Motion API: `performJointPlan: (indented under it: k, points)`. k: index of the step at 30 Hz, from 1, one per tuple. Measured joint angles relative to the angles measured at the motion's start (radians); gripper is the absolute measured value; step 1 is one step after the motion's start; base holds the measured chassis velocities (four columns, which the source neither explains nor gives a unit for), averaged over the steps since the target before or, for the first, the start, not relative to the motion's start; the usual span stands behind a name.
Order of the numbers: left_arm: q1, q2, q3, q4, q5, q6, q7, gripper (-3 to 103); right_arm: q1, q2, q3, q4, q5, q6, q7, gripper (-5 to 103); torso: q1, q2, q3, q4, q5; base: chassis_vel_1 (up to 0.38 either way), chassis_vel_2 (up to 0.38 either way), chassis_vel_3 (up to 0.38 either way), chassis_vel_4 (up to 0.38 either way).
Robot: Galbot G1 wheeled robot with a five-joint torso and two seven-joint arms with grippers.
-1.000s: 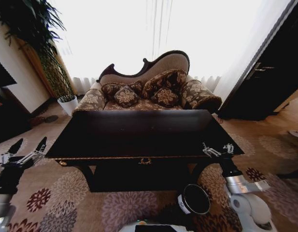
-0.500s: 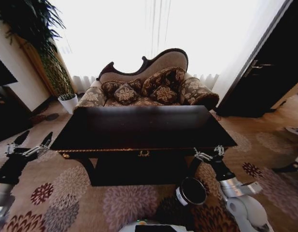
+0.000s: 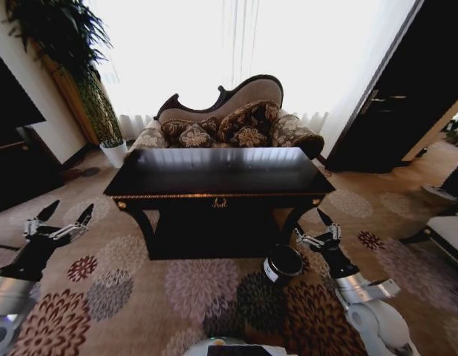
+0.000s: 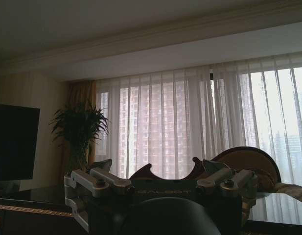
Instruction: Move to the front of the table and place the trash on the table into the trash bin.
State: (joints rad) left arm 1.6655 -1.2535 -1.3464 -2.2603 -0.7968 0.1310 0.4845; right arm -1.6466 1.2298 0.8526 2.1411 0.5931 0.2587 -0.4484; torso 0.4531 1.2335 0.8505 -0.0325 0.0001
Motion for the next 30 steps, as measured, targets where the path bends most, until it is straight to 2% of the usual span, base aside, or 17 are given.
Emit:
performJointPlan:
  k: [1,4,7,21,23,25,30]
  points:
    - [0.001,-0.001,0.0,0.0,0.001,-0.001,0.0,100,0.002,0.0,-0.002,-0.001,-0.001,0.0,-0.001,100,0.0,0.0,0.0,0.0003,-0.0008,0.397,-0.379,-0.346,0.385]
    - [0.002,-0.003,0.002,0.0,0.004,-0.004,0.002,100,0.007,0.002,-0.009,-0.006,-0.007,0.001,-0.003,100,0.001,0.0,0.0,0.0002,0.0002,0.394,-0.385,-0.389,0.361]
    - [0.002,-0.005,0.004,0.0,0.007,-0.005,0.002,100,0.008,0.003,-0.012,-0.007,-0.009,0.002,-0.004,100,0.001,-0.001,0.001,-0.0004,-0.0005,0.358,-0.353,-0.384,0.326]
    - [0.003,-0.007,0.011,-0.005,0.012,-0.008,0.003,100,0.008,0.008,-0.014,-0.01,-0.006,0.023,-0.03,100,0.001,0.0,0.0,0.0,-0.0008,0.309,-0.314,-0.308,0.315]
    - [0.004,-0.006,0.011,-0.007,0.012,-0.009,0.003,100,0.008,0.01,-0.015,-0.01,-0.005,0.026,-0.034,100,0.0,0.0,0.0,-0.0003,0.0003,0.225,-0.237,-0.219,0.247]
    - [0.006,-0.006,0.011,-0.007,0.012,-0.01,0.004,100,0.008,0.012,-0.016,-0.01,-0.005,0.027,-0.036,100,-0.001,0.001,0.0,0.0003,-0.0006,0.083,-0.127,-0.137,0.187]
    - [0.007,-0.005,0.01,-0.012,0.012,-0.011,0.004,100,0.007,0.015,-0.016,-0.012,-0.005,0.03,-0.038,100,0.002,-0.001,0.001,-0.0001,-0.0004,0.007,-0.019,-0.003,0.014]
